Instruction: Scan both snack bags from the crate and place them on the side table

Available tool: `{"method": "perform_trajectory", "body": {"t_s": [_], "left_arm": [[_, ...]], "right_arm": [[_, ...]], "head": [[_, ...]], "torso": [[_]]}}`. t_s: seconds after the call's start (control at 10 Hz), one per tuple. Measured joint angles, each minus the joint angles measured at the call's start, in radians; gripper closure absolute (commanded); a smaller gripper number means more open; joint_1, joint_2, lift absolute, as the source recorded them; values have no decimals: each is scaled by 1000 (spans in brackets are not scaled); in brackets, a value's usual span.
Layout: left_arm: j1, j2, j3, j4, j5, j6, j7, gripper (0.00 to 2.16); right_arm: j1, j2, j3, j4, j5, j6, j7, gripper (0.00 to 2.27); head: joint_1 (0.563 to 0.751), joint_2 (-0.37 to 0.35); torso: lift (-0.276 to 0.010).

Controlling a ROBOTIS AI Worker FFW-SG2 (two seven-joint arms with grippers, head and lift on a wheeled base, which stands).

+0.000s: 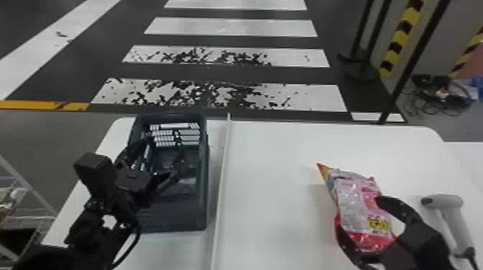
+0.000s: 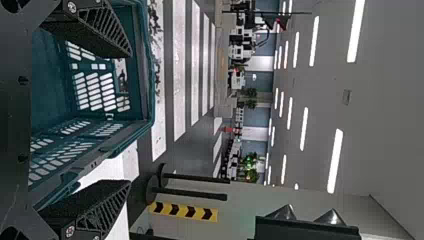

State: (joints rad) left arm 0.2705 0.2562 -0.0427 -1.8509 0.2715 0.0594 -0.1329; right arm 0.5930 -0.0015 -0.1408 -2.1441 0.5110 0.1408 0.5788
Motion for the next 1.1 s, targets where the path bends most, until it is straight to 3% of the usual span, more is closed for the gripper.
{"method": "perform_trajectory", "body": {"t_s": [0.1,0.3,0.4,0.6,1.1], "left_arm": [[2,0,1,-1,0,-1,-1,100],[3,0,1,-1,0,-2,-1,100],[3,0,1,-2,0,-2,-1,100],[4,0,1,-1,0,-9,-1,100],[7,0,6,0,0,-11,-1,100]], "right_arm": [[-24,0,-40,-14,-121,75,17,603],[-82,0,-118,-17,-308,204,48,2054],[-105,0,-145,-15,-367,254,49,2199],[-156,0,-184,16,-447,301,72,2246],[-353,0,-192,228,-458,401,79,2246]], "head": [[695,-10],[695,-47],[695,-56],[695,-73],[695,-74]], "torso": [[-98],[-98],[-98],[-98],[-98]]}}
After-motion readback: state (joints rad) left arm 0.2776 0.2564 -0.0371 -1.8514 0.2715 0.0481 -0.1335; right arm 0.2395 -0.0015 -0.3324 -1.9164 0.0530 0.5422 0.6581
